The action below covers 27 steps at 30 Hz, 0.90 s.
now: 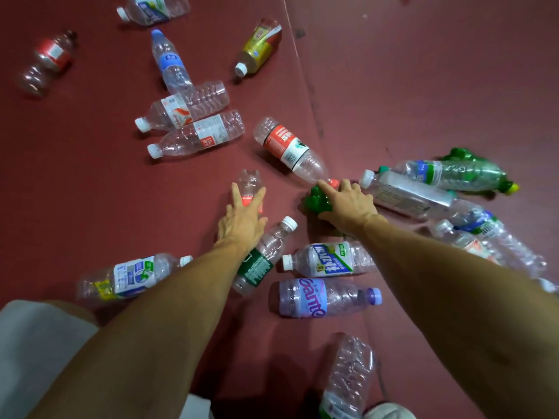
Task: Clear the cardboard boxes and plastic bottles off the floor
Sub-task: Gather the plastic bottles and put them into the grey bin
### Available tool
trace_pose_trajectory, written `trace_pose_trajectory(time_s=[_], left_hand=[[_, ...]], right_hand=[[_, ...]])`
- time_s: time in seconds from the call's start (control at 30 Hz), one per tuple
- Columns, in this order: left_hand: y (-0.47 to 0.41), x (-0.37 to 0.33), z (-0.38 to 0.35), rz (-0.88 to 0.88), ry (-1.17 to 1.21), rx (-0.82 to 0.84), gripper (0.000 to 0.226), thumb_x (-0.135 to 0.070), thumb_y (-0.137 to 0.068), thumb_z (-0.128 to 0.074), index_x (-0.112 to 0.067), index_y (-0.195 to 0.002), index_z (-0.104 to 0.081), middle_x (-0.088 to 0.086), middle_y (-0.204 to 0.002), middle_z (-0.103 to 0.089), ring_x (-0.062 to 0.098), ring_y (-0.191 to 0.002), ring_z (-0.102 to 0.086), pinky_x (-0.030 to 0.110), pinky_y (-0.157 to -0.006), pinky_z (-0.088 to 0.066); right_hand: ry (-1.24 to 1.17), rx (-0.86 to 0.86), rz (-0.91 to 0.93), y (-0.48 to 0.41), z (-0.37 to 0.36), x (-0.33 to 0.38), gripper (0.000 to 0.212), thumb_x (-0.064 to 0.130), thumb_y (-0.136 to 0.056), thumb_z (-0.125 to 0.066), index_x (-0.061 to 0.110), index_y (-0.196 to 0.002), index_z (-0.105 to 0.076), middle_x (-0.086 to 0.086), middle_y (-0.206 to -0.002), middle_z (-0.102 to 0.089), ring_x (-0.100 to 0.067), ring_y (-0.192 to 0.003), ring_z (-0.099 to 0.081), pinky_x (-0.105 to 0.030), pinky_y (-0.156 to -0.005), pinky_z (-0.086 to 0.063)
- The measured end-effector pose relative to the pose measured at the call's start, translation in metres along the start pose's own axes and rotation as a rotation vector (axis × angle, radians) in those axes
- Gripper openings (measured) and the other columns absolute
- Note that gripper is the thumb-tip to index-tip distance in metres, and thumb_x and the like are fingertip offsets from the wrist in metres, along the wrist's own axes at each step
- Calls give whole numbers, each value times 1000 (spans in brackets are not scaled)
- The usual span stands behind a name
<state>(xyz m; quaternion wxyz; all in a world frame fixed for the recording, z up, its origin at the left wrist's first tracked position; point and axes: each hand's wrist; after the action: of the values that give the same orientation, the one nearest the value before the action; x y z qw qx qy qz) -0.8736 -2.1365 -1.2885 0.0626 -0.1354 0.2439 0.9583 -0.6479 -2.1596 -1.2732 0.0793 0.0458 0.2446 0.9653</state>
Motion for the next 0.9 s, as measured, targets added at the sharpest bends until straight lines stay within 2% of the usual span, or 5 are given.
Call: trace_pose_trajectory(time_s=[0.13, 0.33, 0.57, 0.7, 0.9], left_hand=[[-5, -7, 1, 49, 61, 0, 63, -48, -101, -50, -47, -155, -18, 14, -166, 15, 42, -138, -38, 49, -108, -38], [-11, -16, 3, 68, 56, -39, 68, -38, -102, -51, -47, -156, -12, 18, -166, 1, 42, -133, -44, 47, -104, -41], [22, -41, 45, -37, 38, -57, 73, -36, -101, -55, -49, -156, -10, 11, -167, 0, 40, -136, -41, 49, -104, -43], [79, -83, 110, -84, 51, -22, 80, -34, -98, -60, -49, -156, -7, 7, -168, -3, 42, -134, -43, 49, -103, -43], [184, -172, 260, -166, 58, 20, 81, -28, -95, -63, -45, -156, -14, 4, -168, -1, 42, -128, -46, 44, -101, -42]], right_hand=[[-65, 34, 57, 3, -4, -7, 89, 49, -91, -65, 41, -158, -8, -14, -144, -35, -36, -128, -40, -52, -99, -46], [-21, 50, 169, 6, -7, -17, 92, 31, -92, -63, 40, -158, 0, -7, -152, -35, -37, -126, -51, -45, -95, -45], [-204, 0, 73, 56, 20, -23, 91, 41, -95, -62, 38, -159, 2, -5, -148, -41, -37, -115, -59, -43, -89, -47], [-310, 14, -2, 121, 82, -28, 84, 46, -96, -58, 39, -159, -2, -6, -150, -40, -38, -113, -60, -43, -89, -48], [-379, 17, -68, 233, 237, -33, 84, 38, -97, -60, 39, -159, -3, -10, -160, -26, -40, -122, -56, -43, -92, -48]])
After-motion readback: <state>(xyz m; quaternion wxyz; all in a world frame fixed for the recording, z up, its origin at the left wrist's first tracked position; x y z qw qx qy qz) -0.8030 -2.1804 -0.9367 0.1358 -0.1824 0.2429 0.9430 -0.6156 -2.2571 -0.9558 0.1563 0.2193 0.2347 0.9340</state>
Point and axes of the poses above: each hand's wrist, its own y-axis away from the middle knuckle, its own z-axis out of the back of the hand, x = y × z
